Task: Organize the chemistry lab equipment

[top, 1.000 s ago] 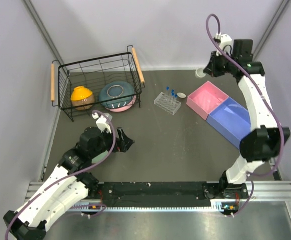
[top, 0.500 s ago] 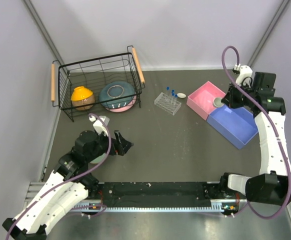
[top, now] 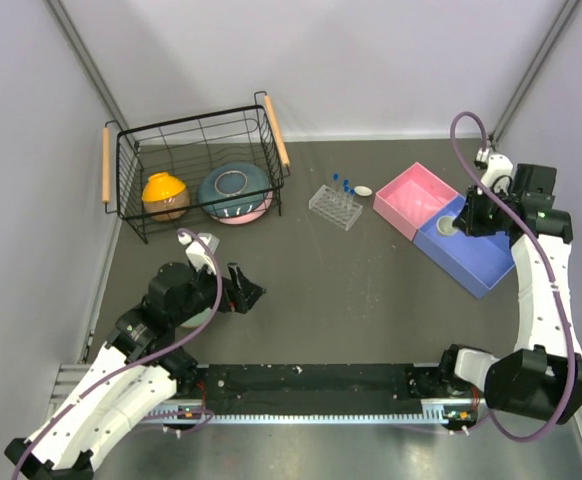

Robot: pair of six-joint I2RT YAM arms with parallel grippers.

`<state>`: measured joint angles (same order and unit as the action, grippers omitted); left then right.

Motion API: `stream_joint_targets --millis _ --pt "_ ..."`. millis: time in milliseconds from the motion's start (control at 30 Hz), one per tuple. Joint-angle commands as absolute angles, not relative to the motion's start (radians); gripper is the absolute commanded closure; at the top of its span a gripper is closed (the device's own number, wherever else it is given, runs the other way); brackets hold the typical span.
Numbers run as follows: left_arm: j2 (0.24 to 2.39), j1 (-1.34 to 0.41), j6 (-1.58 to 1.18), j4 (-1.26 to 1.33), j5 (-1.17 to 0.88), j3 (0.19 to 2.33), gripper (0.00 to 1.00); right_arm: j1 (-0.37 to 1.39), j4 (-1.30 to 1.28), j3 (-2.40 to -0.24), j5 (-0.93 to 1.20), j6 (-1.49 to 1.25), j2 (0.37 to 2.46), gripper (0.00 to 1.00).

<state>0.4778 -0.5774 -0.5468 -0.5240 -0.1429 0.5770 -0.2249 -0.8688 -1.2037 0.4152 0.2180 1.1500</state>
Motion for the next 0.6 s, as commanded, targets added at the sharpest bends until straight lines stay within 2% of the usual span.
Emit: stream_joint_targets --millis 0,333,567 --pt "0.474 -0.575 -0.528 -0.480 -0.169 0.583 0.01 -0.262 -0.859 -1.177 0.420 0.236 1.143 1.00" --pt "0.471 -0.574 -0.525 -0.469 -0.181 0.578 0.01 -0.353 -0.839 -1.161 0.397 0.276 1.262 0.99" --pt "0.468 -0.575 -0.525 -0.469 -0.184 0.578 0.01 -0.380 -0.778 -1.201 0.368 0.288 1.431 0.98"
